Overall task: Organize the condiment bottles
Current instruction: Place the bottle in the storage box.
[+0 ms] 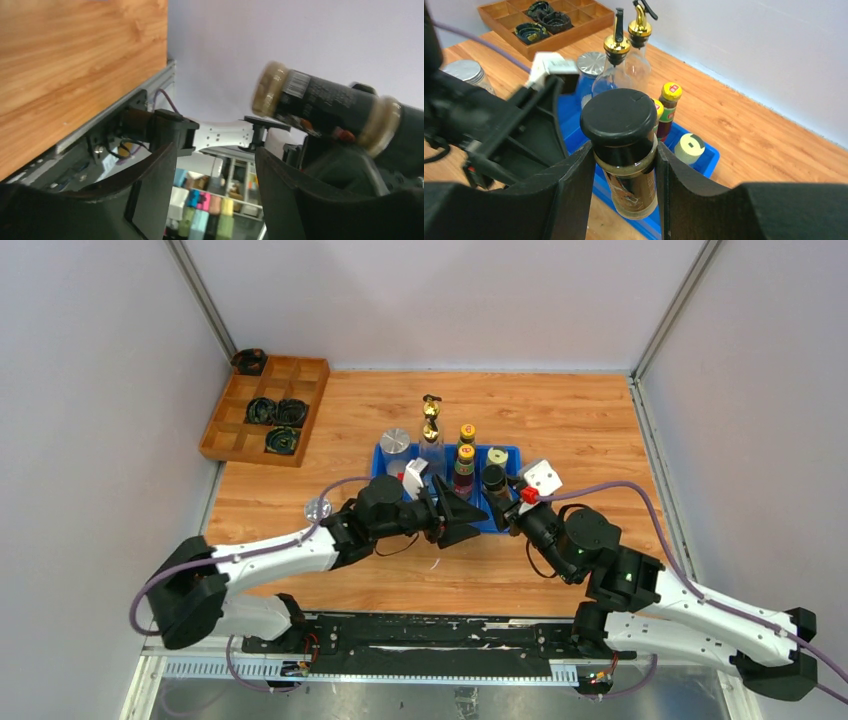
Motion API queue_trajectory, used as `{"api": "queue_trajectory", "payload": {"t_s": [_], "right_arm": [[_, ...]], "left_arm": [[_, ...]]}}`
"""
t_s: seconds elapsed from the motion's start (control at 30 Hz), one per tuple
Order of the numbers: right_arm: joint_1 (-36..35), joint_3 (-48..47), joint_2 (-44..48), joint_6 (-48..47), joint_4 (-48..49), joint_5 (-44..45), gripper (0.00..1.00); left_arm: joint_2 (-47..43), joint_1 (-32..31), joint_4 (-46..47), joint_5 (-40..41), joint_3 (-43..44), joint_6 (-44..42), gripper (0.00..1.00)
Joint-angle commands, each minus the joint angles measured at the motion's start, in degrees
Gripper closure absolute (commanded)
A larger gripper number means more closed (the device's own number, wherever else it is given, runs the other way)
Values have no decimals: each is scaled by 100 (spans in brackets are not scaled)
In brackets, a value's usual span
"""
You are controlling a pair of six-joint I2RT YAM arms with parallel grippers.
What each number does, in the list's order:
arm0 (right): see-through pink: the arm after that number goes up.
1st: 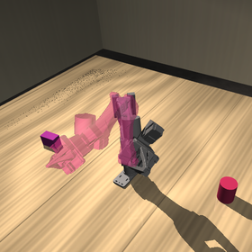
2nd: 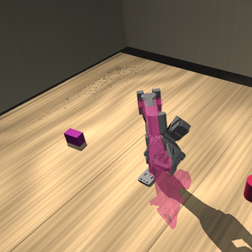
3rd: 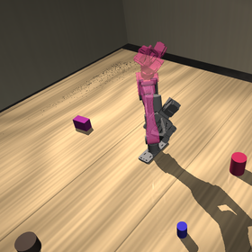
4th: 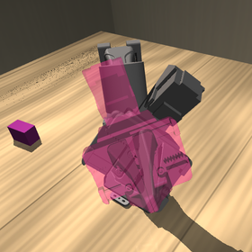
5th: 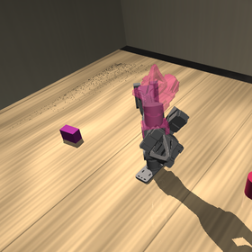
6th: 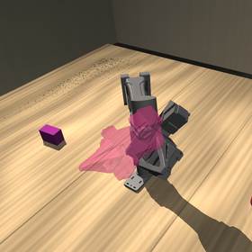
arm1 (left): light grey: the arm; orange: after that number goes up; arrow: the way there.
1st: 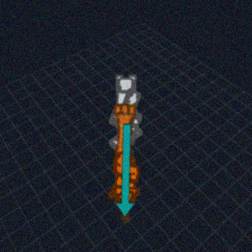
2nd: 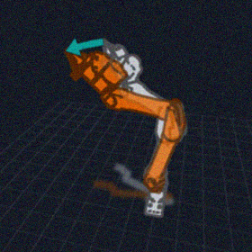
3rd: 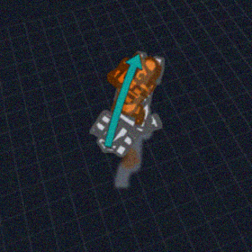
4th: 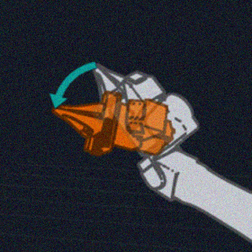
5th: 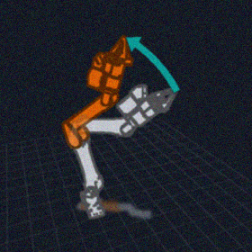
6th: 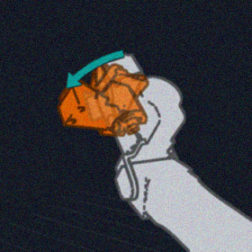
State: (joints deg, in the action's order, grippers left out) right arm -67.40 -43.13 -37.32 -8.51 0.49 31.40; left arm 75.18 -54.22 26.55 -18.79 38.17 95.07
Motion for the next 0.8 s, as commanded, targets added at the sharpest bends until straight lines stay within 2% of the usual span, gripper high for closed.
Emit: {"api": "queue_trajectory", "payload": {"t_s": [0.0,0.03,0.1,0.17,0.27,0.47,0.77], "right_arm": [[213,242,97,588,63,219,83],[282,310,108,706,57,177,83],[437,423,111,1051,58,76,83],[656,523,73,1314,57,-144,83],[1146,630,-48,1720,81,-684,83],[2211,925,-383,2166,525,-1790,83],[2833,1301,-1257,1986,1576,-2530,84]], "left_arm": [[-869,-36,-2413,1101,633,-2284,34],[-1108,-43,-3192,1563,911,-3020,32],[-1585,-71,-4415,2608,1406,-3860,28],[-1958,-72,-5028,3408,1646,-4430,23],[-2435,-72,-5614,4287,1718,-4821,20],[-2931,-72,-6148,5100,1564,-4988,19],[-3293,-72,-6378,5521,1316,-4972,13]]}}
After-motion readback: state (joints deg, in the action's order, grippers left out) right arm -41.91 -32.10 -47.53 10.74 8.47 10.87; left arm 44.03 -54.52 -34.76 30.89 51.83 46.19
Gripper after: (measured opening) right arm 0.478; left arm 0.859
